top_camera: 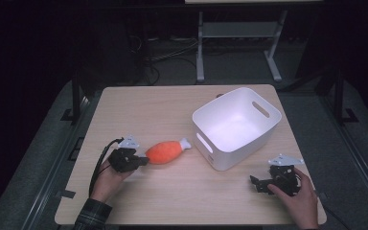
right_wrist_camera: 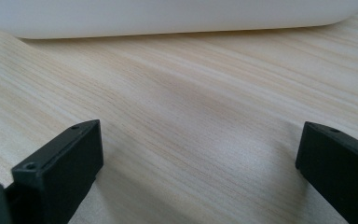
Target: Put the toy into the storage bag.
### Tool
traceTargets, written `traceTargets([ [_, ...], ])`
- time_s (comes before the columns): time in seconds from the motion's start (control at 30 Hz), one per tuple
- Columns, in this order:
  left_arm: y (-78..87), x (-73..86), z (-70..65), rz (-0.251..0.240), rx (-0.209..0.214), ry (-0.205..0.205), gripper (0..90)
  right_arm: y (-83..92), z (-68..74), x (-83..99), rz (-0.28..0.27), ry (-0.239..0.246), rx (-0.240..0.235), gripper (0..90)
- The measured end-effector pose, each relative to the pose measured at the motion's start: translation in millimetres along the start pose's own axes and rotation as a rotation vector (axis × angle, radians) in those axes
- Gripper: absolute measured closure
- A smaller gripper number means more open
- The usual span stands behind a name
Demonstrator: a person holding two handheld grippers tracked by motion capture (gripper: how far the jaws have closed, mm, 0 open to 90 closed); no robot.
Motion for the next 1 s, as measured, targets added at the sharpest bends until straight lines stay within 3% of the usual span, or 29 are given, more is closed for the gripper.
traceTargets([
  [0.13, 9.1, -7.0, 0.4, -0.017, -0.006, -0.005, 81.2, 0.0, 0.0, 0.0, 0.000, 0.000, 0.000, 0.2],
  [0.37, 13.8, -18.1, 4.4, -0.009, -0.002, -0.028, 39.6, 0.0, 0.0, 0.0, 0.000, 0.000, -0.001, 0.2],
  [0.57, 11.7, -27.6, 7.5, 0.006, 0.006, -0.062, 19.1, 0.0, 0.0, 0.0, 0.000, 0.000, 0.000, 0.2],
  [0.6, 9.3, -30.9, 9.2, 0.029, 0.000, -0.092, 16.3, 0.0, 0.0, 0.0, 0.000, 0.000, 0.000, 0.2],
  [0.97, 5.7, -51.0, 15.2, 0.058, 0.025, -0.163, 12.7, 0.0, 0.1, 0.0, 0.000, 0.000, 0.000, 0.2],
  [1.0, 4.1, -55.3, 16.2, 0.062, 0.028, -0.183, 12.7, 0.0, 0.0, 0.0, 0.000, 0.000, 0.000, 0.2],
])
Point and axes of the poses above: each handheld gripper's, and its own axes: y roughly backward along the jaws, x roughly out of its underside, z roughly to its left, the point moved 7 cm from there along -y, roughly forward along the jaws, and after that the axes turned 10 degrees about -x, right-handed, at the moved point
